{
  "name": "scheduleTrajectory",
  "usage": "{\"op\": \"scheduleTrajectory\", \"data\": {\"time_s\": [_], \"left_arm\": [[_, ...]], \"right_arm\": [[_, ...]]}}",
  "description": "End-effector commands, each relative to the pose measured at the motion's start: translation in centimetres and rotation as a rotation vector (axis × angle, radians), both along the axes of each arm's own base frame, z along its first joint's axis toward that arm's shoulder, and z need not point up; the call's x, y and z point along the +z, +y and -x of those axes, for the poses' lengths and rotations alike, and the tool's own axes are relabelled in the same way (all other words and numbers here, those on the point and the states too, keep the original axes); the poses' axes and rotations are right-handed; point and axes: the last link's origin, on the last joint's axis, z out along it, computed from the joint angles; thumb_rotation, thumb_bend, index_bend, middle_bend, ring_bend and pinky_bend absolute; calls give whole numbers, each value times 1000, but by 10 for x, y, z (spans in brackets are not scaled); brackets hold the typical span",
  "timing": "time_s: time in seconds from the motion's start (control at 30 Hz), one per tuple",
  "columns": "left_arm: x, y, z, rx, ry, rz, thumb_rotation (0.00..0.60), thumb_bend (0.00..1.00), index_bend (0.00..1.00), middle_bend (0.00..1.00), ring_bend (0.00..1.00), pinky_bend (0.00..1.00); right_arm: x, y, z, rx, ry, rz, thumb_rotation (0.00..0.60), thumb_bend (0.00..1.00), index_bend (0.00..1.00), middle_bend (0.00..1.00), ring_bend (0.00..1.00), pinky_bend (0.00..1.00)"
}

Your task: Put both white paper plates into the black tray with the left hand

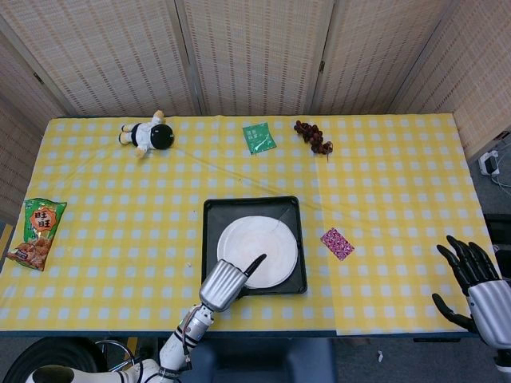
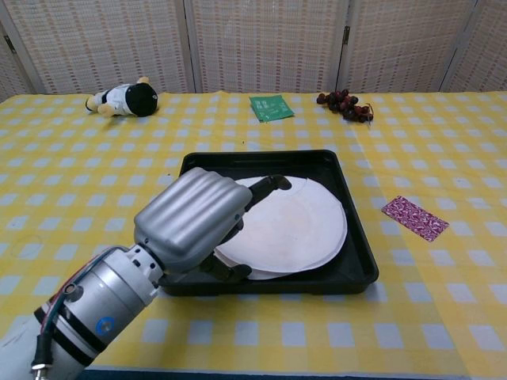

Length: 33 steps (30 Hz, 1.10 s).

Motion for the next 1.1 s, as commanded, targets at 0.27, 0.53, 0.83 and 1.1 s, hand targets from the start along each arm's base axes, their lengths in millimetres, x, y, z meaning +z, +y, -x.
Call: {"op": "scheduleTrajectory", "data": {"time_s": [0.27,0.53,0.83,1.1], "left_arm": [[54,6,23,14,17,-130,600,207,223,1000,1000,1000],[135,2,101,241,11,-288,600,209,252,922,816,949],[200,-32,163,580,12,-189,600,197,0,27,2,4],[238,-84,201,674,-12,-244,600,192,0,0,0,0]], "right_arm": [[-7,-2,-1,3,14,-21,600,367,0,0,0,0],[-16,-8,-5,11,24,-48,600,367,0,0,0,0],[-34,-19,-9,11,53,-93,600,367,0,0,0,0],[-42,-23,-10,-3,77,-90,600,367,0,0,0,0]]}}
